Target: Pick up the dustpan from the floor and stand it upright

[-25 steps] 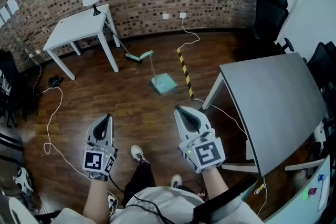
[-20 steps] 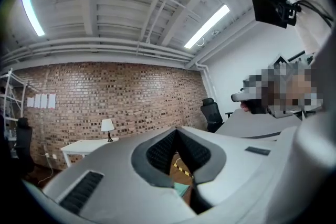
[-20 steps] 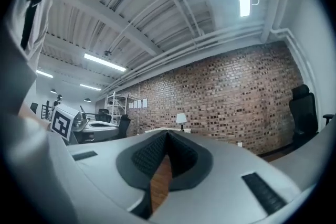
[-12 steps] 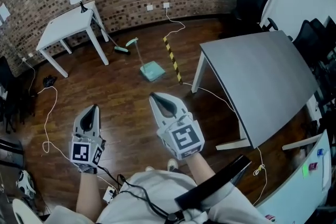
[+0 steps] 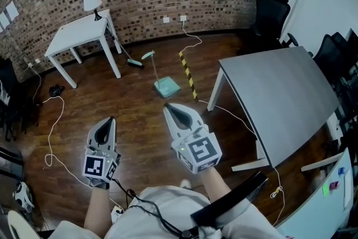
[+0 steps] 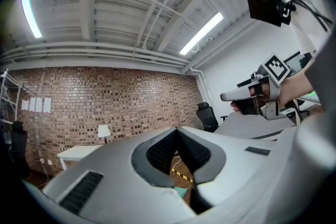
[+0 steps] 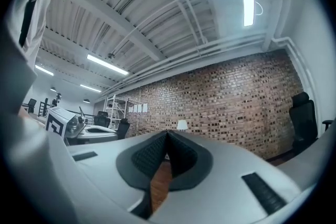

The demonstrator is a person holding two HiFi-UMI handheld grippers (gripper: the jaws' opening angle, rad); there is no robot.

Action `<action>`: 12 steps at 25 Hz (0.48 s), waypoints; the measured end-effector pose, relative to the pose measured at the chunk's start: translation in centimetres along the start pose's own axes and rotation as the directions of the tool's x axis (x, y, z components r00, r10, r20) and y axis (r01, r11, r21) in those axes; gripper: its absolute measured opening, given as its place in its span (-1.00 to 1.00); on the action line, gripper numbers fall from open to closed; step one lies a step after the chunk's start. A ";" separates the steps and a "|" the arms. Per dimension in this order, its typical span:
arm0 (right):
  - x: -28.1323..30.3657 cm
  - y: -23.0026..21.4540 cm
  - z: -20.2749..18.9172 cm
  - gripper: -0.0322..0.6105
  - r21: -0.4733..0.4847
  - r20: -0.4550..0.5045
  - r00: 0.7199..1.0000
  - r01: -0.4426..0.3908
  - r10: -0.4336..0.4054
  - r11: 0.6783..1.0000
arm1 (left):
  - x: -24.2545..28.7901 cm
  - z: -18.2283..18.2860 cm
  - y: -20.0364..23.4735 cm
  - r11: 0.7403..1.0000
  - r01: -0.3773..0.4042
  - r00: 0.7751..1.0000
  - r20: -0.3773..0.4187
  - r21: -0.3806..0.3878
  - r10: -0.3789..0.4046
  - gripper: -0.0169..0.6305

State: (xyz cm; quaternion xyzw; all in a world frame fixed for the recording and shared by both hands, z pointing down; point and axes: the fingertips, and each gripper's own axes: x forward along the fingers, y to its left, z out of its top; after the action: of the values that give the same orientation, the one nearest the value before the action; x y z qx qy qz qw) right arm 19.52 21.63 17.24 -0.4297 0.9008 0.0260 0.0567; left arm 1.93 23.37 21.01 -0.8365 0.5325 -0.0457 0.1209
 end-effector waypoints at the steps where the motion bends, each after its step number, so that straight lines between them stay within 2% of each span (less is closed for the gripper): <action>1: 0.2 0.1 0.1 -0.94 -0.004 -0.003 1.000 -0.001 0.001 1.000 | 0.0 0.0 0.1 1.000 0.000 1.000 0.004 0.002 0.000 -0.94; 12: 1.1 1.7 0.1 -0.94 -0.053 -0.010 1.000 -0.020 0.020 0.998 | 0.0 -0.2 1.1 1.000 -0.004 1.000 0.013 -0.007 0.004 -0.94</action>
State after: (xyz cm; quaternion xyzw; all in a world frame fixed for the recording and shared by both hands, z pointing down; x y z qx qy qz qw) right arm 17.50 21.87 17.02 -0.4222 0.9043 0.0485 0.0407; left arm 0.94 22.84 20.93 -0.8361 0.5336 -0.0383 0.1215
